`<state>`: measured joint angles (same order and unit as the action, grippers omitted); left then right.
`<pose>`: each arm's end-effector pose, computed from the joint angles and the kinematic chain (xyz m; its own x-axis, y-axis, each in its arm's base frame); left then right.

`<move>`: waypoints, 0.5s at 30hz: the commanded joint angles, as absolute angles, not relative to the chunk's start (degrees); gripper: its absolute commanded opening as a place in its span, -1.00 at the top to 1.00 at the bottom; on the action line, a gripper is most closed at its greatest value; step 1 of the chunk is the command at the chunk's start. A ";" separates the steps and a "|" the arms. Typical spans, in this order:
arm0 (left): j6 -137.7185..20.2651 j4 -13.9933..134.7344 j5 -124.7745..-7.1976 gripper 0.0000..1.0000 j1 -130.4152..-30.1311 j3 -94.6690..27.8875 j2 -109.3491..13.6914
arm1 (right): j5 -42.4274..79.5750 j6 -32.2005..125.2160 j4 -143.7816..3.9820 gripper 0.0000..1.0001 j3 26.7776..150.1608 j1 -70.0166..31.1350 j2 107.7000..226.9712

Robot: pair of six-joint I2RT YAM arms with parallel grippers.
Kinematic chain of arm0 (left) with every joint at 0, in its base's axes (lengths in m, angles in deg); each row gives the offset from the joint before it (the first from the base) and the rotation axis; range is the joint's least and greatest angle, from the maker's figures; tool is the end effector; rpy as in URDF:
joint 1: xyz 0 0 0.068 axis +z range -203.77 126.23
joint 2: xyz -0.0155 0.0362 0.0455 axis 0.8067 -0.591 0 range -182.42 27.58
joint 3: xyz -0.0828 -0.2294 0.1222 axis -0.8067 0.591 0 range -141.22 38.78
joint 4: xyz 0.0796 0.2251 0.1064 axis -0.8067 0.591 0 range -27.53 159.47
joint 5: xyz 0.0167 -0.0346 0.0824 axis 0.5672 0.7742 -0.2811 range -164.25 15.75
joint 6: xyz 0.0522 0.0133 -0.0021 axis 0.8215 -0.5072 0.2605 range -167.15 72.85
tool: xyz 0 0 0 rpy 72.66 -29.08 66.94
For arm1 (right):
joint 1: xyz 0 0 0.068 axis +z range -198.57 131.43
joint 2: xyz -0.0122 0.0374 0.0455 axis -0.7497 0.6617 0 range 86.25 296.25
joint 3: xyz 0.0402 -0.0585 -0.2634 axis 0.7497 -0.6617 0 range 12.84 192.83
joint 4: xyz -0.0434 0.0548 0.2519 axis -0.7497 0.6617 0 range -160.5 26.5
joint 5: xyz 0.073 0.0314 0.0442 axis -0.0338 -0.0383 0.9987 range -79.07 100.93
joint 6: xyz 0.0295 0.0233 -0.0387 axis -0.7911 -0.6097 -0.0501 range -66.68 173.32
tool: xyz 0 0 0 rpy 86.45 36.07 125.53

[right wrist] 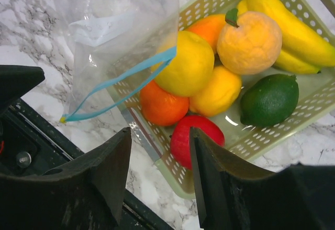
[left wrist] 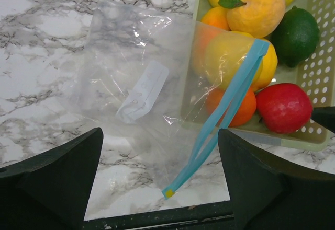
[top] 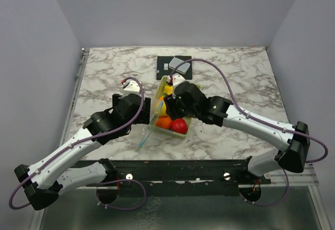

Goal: Place the food in the zip-top bag and seal the zipper

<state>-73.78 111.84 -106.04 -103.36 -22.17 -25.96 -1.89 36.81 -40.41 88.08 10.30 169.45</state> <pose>0.1283 -0.1217 0.3471 -0.5637 0.0744 -0.8226 0.1572 0.9874 -0.0185 0.1750 0.2743 0.3341 -0.5170 -0.3199 -0.7940 -0.6230 0.7767 0.0927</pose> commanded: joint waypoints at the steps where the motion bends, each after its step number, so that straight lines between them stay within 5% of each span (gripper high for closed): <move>1: -76.12 112.07 -104.70 -0.81 -103.52 -19.74 -25.24 | -3.84 31.07 -39.81 -0.08 85.18 10.67 165.40; 15: -83.71 112.60 -103.14 -0.64 -103.76 -17.43 -31.00 | -5.24 25.16 -39.21 -0.14 78.41 10.68 157.87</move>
